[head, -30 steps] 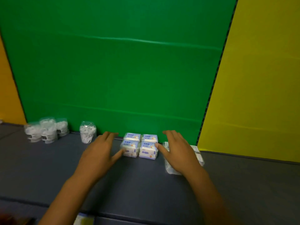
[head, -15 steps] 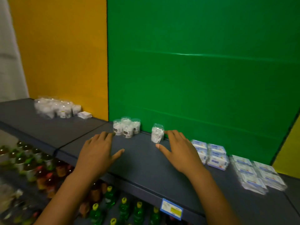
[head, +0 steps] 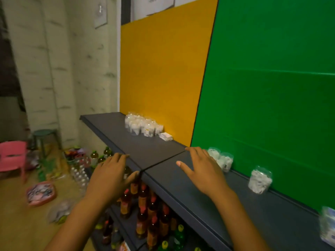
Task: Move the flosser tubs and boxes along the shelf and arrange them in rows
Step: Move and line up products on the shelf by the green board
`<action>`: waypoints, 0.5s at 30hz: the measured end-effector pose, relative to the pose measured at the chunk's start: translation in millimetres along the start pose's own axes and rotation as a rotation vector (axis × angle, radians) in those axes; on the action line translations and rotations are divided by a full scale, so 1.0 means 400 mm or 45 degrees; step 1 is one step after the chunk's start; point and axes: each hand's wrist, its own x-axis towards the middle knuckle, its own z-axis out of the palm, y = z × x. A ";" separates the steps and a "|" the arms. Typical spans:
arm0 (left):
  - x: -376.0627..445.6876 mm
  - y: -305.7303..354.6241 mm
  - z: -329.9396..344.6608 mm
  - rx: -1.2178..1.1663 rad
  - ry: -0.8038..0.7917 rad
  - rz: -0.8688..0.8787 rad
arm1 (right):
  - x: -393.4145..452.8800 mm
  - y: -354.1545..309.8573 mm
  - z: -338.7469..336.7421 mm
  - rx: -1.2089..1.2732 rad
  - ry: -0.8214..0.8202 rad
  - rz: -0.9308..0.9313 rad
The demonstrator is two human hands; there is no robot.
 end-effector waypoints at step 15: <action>0.383 -0.122 0.099 0.016 0.082 -0.104 | 0.425 0.065 0.226 0.114 0.040 -0.061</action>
